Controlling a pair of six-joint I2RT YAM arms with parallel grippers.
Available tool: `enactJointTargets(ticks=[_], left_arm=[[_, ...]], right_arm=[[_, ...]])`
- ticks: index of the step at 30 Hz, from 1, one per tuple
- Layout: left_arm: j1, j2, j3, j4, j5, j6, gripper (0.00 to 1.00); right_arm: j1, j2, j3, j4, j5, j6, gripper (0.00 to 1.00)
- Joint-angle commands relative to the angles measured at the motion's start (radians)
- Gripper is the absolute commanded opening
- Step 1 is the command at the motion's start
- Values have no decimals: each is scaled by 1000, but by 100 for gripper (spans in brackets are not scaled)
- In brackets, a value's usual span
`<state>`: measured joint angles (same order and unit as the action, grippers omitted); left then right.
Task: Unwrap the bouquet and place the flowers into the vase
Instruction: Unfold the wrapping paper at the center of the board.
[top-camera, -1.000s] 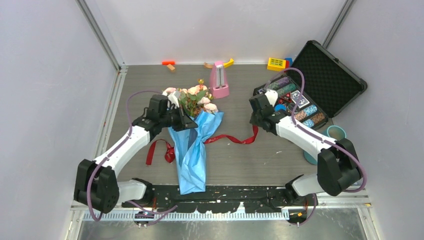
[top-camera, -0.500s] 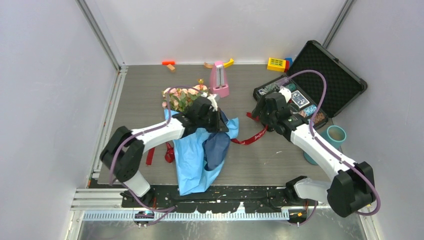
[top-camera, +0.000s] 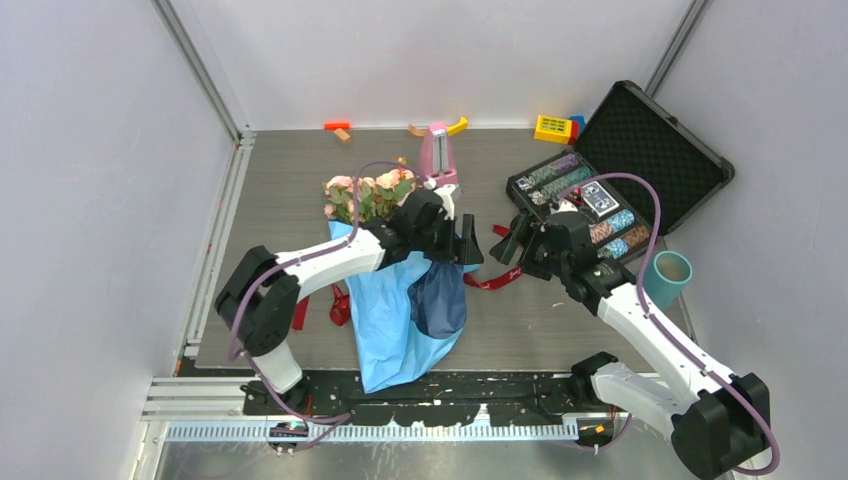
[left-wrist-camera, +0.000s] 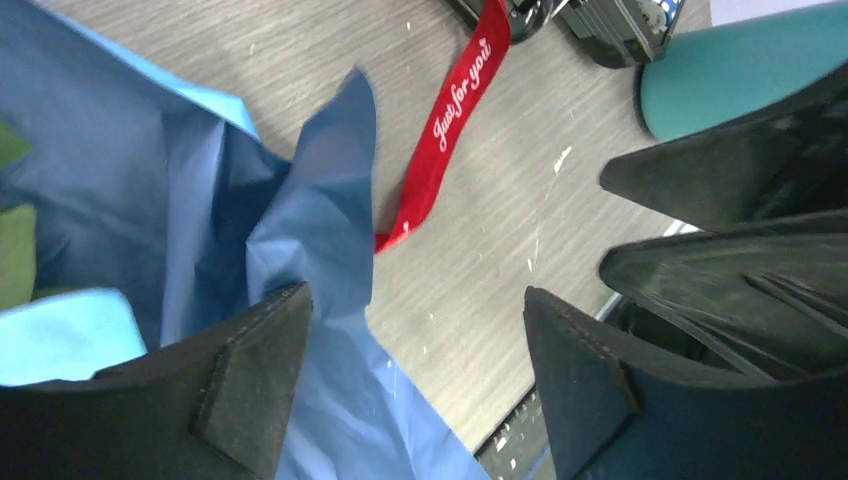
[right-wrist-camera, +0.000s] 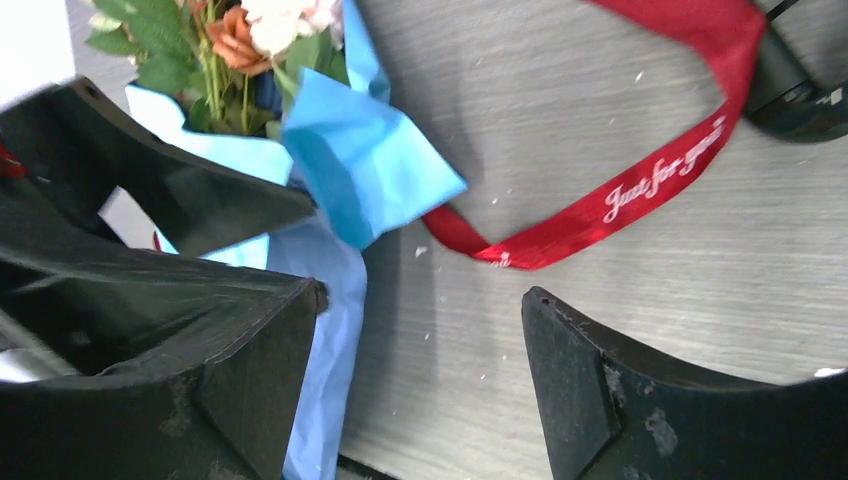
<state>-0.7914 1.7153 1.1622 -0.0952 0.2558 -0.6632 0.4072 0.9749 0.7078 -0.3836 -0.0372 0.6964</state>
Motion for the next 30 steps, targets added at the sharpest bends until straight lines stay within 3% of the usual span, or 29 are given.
enactJointTargets(ticks=[1,7,11,15,21,30], left_arm=[[32,-166,17,-132,-31,75,85],[135,-336,-51,-304,12,113,99],[215,-424,-72,-412,69,164,100],[298,-515,-118,-496,-2,190,100],[526,-650,-224,-512,8,104,100],[668,-690,-347,-496,29,63,100]], right_arm=[[1,-48,-33,40,-143,53,80],[29,-28,-72,151,-238,97,80],[110,31,-52,230,-255,95,80],[227,94,-2,274,-210,85,80],[354,175,72,315,-141,86,80],[513,363,269,270,0,-10,80]])
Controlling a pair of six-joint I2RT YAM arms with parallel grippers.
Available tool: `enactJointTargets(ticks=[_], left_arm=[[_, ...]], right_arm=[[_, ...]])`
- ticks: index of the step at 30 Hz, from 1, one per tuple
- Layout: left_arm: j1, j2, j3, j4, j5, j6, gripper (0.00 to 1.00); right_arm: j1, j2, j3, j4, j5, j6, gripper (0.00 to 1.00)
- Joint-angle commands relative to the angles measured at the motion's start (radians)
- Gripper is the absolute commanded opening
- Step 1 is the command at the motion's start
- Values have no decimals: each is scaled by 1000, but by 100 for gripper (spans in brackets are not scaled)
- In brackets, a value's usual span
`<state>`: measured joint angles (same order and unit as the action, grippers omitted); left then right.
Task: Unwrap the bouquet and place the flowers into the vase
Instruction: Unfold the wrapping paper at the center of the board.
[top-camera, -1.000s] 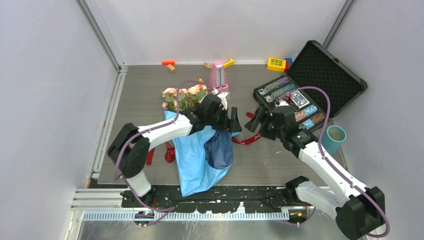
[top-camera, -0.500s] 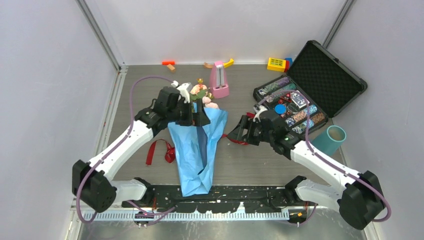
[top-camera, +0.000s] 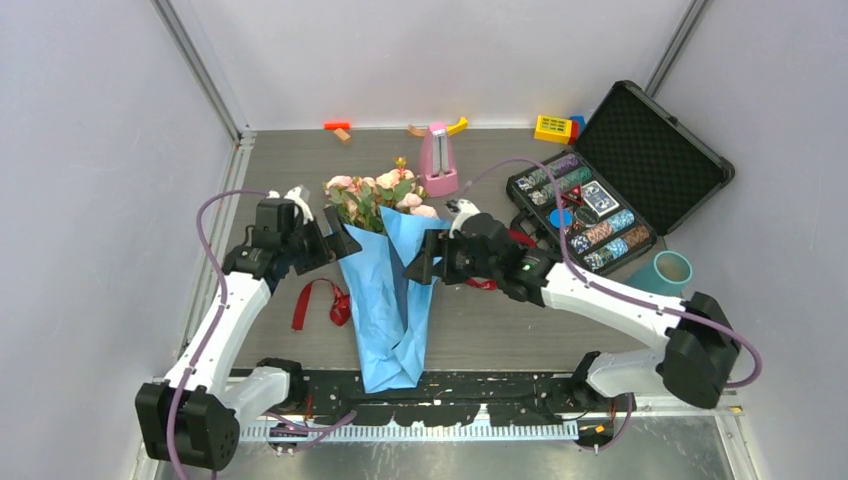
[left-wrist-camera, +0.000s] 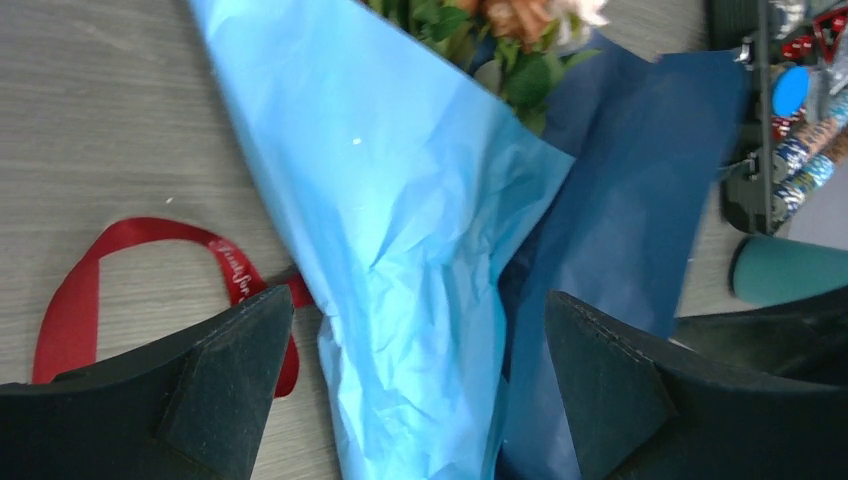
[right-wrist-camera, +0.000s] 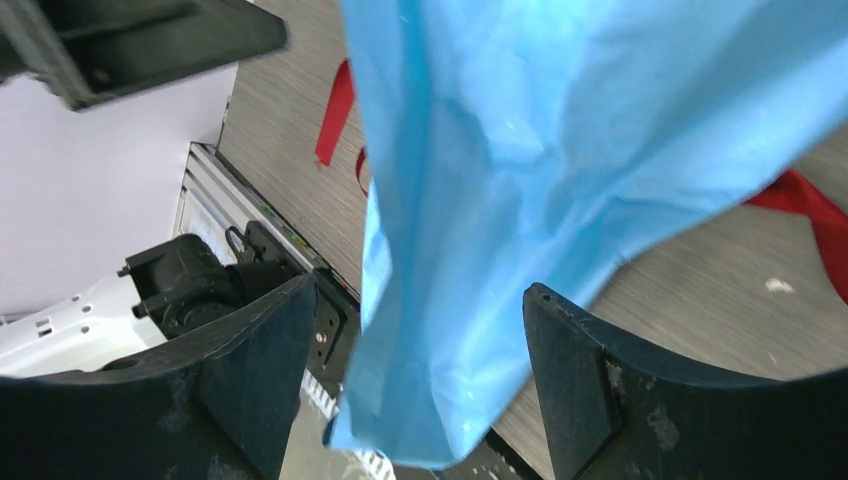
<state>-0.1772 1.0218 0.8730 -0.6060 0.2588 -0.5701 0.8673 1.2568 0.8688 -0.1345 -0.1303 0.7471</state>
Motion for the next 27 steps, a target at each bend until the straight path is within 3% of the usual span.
enactJointTargets(ticks=[1,7,11,12,13,17,27], left_arm=[[64,12,-75,35,33,-39,100],[92,103,-196,231,113,-153,100],[93,172,-222,345,143,-182,99],[93,190,-229,367,150,-188,98],[93,203,-234,386,155,-193,94],[93,267,-240,408,138,-191,73],[91,436,-242,551,126,-228,10]], right_arm=[[61,100,145,13,115,-66,80],[104,287,320,-100,234,-118,73],[108,325,360,-147,292,-106,52],[108,311,351,-147,321,-103,40],[108,292,345,-149,338,-98,28],[94,229,307,-187,422,-86,4],[-38,54,141,-246,425,-49,0]])
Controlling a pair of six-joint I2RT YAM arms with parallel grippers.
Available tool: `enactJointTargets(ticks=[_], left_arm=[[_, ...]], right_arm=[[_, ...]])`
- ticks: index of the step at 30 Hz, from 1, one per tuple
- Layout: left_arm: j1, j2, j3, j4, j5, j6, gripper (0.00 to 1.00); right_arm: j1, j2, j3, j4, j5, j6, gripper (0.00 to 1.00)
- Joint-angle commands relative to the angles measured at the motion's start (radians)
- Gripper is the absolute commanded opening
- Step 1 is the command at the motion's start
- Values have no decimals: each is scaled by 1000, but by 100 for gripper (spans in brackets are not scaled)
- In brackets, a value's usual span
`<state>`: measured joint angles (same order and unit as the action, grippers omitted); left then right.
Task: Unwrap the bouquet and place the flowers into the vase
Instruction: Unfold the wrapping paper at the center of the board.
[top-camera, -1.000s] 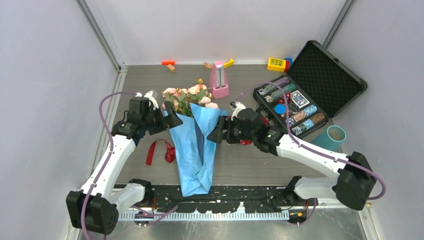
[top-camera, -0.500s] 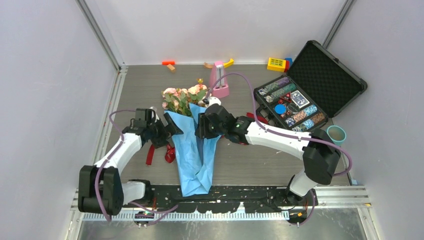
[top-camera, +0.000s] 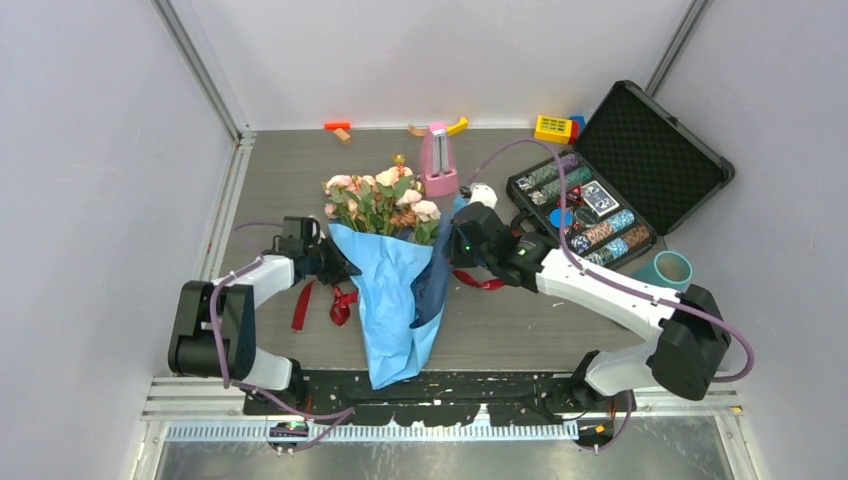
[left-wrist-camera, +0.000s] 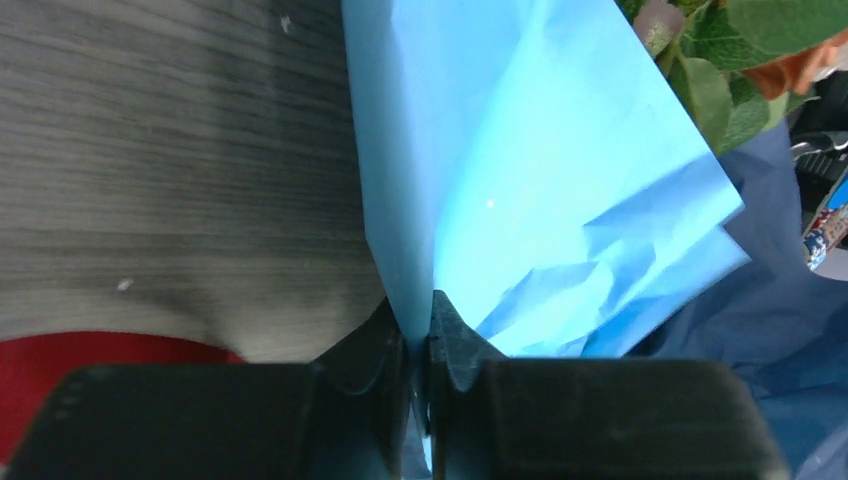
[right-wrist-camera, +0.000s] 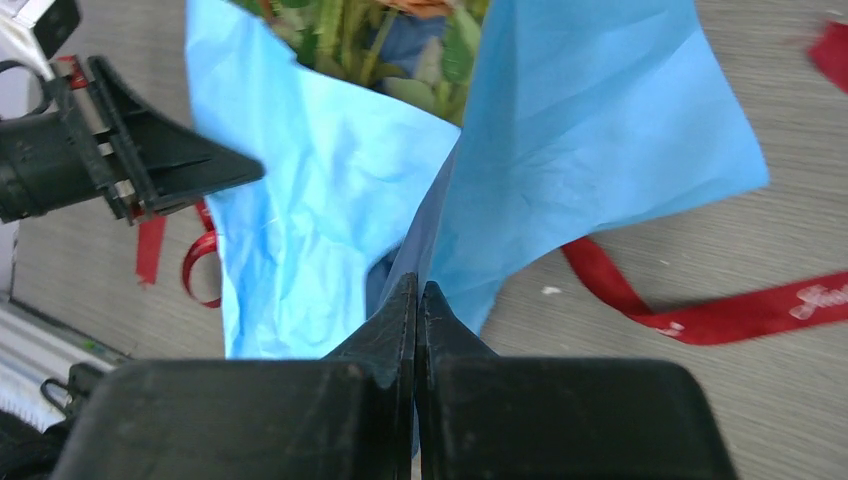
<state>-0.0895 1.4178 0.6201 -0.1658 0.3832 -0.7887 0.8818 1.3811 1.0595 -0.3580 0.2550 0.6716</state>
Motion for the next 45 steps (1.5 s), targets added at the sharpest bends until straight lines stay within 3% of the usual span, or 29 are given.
enactJointTargets(ticks=[1,2,10,16,22,42,45], left_arm=[[3,59,18,118,-3,-9,4],[4,70,21,125,-6,-12,0],[4,132,40,264,-79,-111,0],[4,173,28,380,-148,-203,0],[5,191,5,445,-202,-244,0],[6,96,54,324,-244,-94,0],[4,69,89,261,-228,-49,2]], right_arm=[[-77,-79,-59,-24,37,27,0],[-89,-98,-77,-26,34,28,0],[-232,-131,-133,-25,34,-1,0],[-311,-90,-136,10,48,-35,0],[-357,-24,-190,38,87,30,0],[-379,40,-319,-51,251,180,1],[-379,30,-320,-53,246,174,10]])
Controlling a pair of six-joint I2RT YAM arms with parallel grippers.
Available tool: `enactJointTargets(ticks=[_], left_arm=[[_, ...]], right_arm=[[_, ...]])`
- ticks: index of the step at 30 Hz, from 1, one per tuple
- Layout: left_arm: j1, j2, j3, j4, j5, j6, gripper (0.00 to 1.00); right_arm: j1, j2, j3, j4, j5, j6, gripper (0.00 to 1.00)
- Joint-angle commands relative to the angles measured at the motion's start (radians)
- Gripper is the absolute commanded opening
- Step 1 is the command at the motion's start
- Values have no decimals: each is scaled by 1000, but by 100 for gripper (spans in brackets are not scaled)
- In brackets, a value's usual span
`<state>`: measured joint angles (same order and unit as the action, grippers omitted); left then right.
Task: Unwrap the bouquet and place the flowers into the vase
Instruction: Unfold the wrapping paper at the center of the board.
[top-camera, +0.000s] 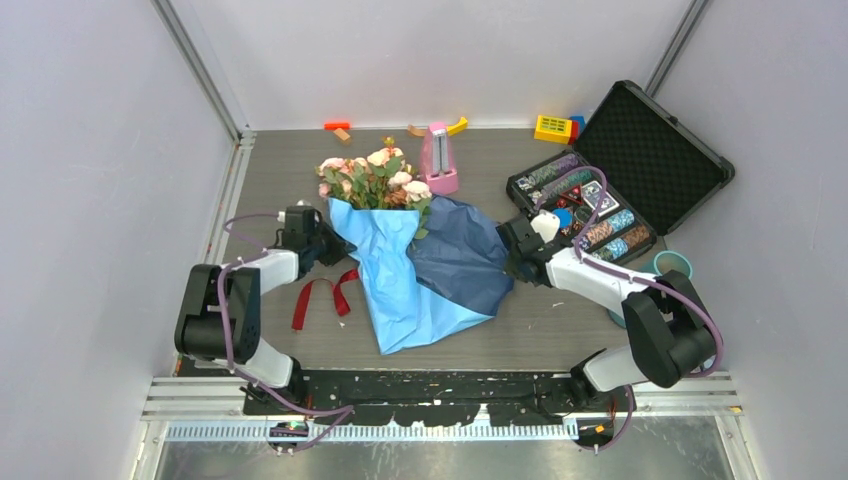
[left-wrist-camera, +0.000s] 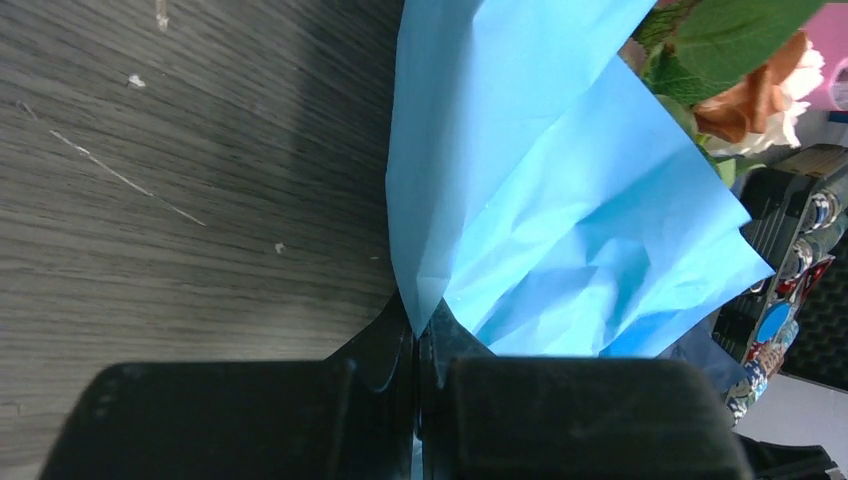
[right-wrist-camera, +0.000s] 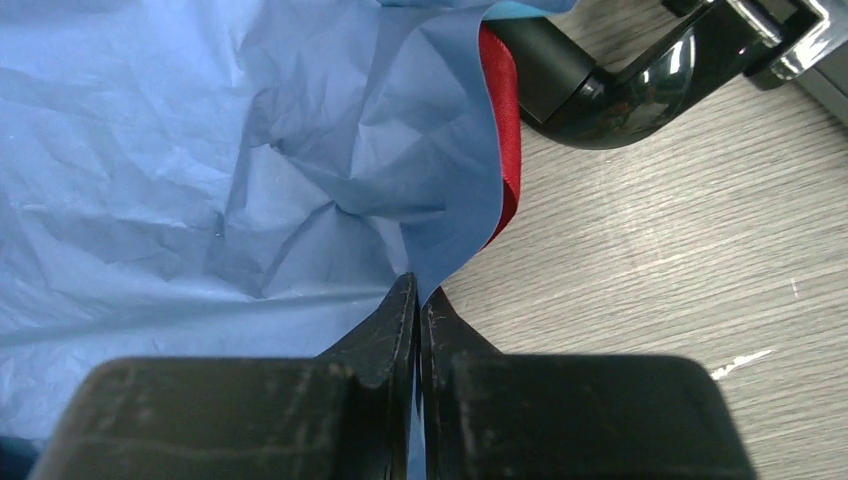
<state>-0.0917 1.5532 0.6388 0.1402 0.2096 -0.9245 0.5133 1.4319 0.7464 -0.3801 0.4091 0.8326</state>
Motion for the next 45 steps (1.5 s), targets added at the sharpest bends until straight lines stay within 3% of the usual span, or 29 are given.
enactJointTargets(ticks=[1,7,12,17,23,27,34,41,45], left_arm=[[7,-78,79,-62,-51,99,7],[7,-178,122,-186,-90,169,56],[-5,-276,173,-296,-116,231,70],[-154,-309,251,-429,-200,273,71],[-387,-239,327,-477,-274,283,79],[-464,-150,378,-486,-277,300,80],[-510,19,435,-498,-238,309,77],[-529,99,467,-478,-227,315,57],[-533,140,473,-463,-215,304,54]], right_arm=[[-10,-24,-5,-30,86,9,13],[-11,-91,24,-45,81,-54,40],[-10,-174,49,-98,115,-101,58],[-10,-255,73,-151,169,-148,69],[-10,-335,113,-187,171,-198,71],[-10,-377,121,-162,121,-203,71],[-10,-353,119,-121,44,-212,70],[-10,-286,110,-69,-95,-247,69],[-10,-265,98,-46,-133,-238,68]])
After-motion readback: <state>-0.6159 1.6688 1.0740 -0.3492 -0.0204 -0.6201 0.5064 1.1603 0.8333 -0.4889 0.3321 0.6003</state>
